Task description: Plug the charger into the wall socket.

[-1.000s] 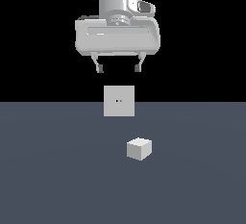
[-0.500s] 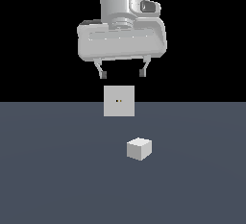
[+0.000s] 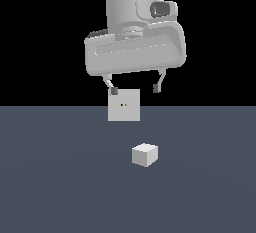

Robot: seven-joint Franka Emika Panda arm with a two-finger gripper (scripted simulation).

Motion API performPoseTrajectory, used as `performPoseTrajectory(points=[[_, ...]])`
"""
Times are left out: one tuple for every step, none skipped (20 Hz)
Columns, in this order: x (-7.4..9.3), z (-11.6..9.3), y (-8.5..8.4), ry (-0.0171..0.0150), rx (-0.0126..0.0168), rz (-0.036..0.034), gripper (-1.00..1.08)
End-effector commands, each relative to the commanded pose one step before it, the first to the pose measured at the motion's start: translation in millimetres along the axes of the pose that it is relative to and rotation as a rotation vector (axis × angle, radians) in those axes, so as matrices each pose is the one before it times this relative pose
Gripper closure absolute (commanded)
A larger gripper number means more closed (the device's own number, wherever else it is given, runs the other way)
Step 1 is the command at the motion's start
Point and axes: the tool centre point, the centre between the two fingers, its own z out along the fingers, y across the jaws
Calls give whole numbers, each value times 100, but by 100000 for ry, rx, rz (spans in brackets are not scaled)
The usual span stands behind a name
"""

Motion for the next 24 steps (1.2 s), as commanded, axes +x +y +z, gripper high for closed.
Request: performPoseTrajectory(points=[[-628, 755, 398, 2020, -573, 5110, -92], [-230, 291, 157, 746, -250, 1919, -92], [-225, 286, 153, 732, -248, 1882, -92], [-220, 281, 151, 720, -247, 1850, -92], [-216, 277, 149, 708, -247, 1819, -92], [-212, 273, 147, 699, -247, 1792, -92], [-208, 270, 145, 690, -248, 1768, -92], [-205, 267, 143, 684, -250, 1748, -92], [-202, 265, 142, 679, -252, 1732, -92], [-199, 264, 141, 676, -255, 1720, -92], [-196, 261, 140, 669, -257, 1697, -92], [-185, 249, 133, 640, -250, 1617, -92], [-174, 237, 126, 607, -242, 1531, -92], [-164, 225, 120, 576, -233, 1450, -92], [-154, 213, 112, 545, -225, 1369, -92], [-145, 202, 106, 516, -216, 1293, -92], [-135, 190, 100, 486, -206, 1215, -92], [-127, 180, 92, 454, -196, 1136, -92], [-118, 168, 86, 422, -186, 1060, -92], [-110, 157, 79, 387, -174, 980, -92], [-101, 146, 72, 352, -162, 899, -92], [-93, 134, 63, 315, -149, 813, -92], [-82, 120, 58, 280, -136, 730, -92], [-74, 107, 48, 242, -120, 636, -92]])
